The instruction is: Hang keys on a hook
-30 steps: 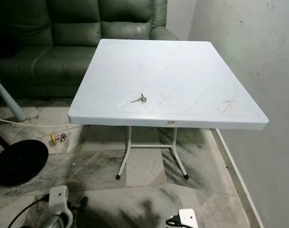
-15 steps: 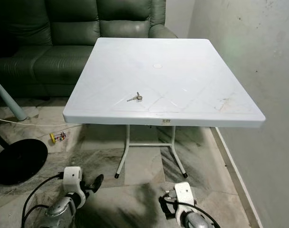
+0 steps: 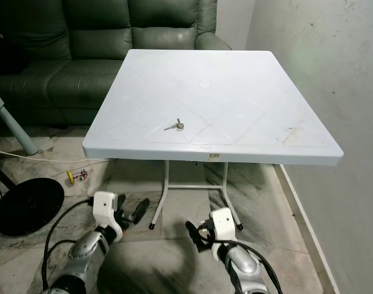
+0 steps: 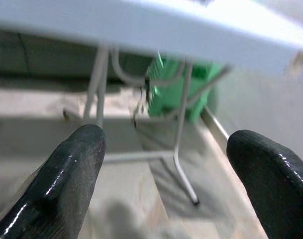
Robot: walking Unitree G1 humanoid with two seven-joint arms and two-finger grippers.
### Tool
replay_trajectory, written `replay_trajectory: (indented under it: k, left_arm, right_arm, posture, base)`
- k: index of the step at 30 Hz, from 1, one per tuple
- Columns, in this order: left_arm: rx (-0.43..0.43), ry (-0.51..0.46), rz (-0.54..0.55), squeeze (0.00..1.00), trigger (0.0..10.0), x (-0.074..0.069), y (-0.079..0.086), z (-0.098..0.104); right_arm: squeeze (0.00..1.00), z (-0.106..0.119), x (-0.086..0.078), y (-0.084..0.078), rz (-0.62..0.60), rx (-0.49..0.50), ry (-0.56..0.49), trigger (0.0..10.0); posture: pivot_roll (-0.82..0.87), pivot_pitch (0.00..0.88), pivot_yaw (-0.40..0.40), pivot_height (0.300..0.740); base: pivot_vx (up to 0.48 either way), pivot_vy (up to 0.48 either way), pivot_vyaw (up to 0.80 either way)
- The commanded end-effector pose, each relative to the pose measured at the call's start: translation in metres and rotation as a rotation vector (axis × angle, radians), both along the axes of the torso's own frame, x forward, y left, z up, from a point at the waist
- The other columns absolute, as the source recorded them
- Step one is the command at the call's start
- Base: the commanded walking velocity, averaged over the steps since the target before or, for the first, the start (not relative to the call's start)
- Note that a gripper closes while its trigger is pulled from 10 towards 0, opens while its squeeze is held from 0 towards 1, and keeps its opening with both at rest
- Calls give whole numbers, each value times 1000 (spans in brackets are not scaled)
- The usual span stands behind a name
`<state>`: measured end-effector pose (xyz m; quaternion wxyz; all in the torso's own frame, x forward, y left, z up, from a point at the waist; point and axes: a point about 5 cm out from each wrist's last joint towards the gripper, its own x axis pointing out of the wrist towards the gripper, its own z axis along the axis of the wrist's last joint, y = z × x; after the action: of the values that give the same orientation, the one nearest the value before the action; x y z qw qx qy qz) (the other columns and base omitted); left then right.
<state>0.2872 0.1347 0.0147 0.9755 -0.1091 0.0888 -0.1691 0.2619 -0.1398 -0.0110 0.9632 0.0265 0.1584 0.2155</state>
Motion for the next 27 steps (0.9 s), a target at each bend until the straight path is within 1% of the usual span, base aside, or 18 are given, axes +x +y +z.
replay_trajectory:
  k: [1,3,8,9,12,15,16,17,18,20,22,26,27]
  left_arm:
    - [-1,-51,1,0,10000,6,2,9]
    - [-23,-102,12,0,10000,14,4,21]
    - [-48,-154,42,0,10000,23,8,35]
    - [-57,-173,73,0,10000,28,13,42]
    - [-63,-188,100,0,10000,32,17,49]
    - [-74,-216,144,0,10000,38,26,59]
    - [-69,-232,168,0,10000,40,31,64]
    - [-69,-232,168,0,10000,40,31,64]
    - [-79,-241,189,0,10000,42,37,68]
    - [-82,-252,212,0,10000,42,43,71]
    - [-72,-267,247,0,10000,40,54,76]
    - [-71,-271,265,0,10000,38,59,78]
    - [-72,-277,279,0,10000,35,62,79]
  right_arm:
    - [0,10,8,-1,-10,23,-53,10000]
    - [0,23,19,-3,-29,50,-120,10000]
    - [0,36,28,-6,-46,64,-183,10000]
    - [0,45,34,-8,-61,71,-221,10000]
    - [0,53,39,-10,-75,80,-256,10000]
    - [0,62,45,-12,-90,83,-299,10000]
    - [0,66,46,-14,-105,85,-313,10000]
    - [0,66,46,-14,-105,85,-313,10000]
    - [0,70,48,-16,-119,90,-330,10000]
    - [0,73,49,-20,-142,98,-346,10000]
    - [0,81,49,-25,-166,100,-386,10000]
    - [0,87,47,-29,-187,107,-411,10000]
    - [0,91,46,-32,-202,108,-432,10000]
  posture:
    - [0,0,-25,732]
    - [2,0,-25,732]
    - [2,0,-27,732]
    - [1,0,-27,732]
    - [0,0,-26,732]
    - [-2,0,-26,732]
    - [-1,0,-28,732]
    - [-1,0,-28,732]
    - [-1,0,-28,732]
    - [0,0,-28,732]
    - [2,0,-29,732]
    - [2,0,-27,732]
    - [1,0,-24,732]
  base:
    - [0,0,0]
    - [0,0,0]
    - [0,0,0]
    - [0,0,0]
    - [0,0,0]
    - [0,0,0]
    - [0,0,0]
    - [0,0,0]
    - [0,0,0]
    - [0,0,0]
    - [0,0,0]
    - [0,0,0]
    - [0,0,0]
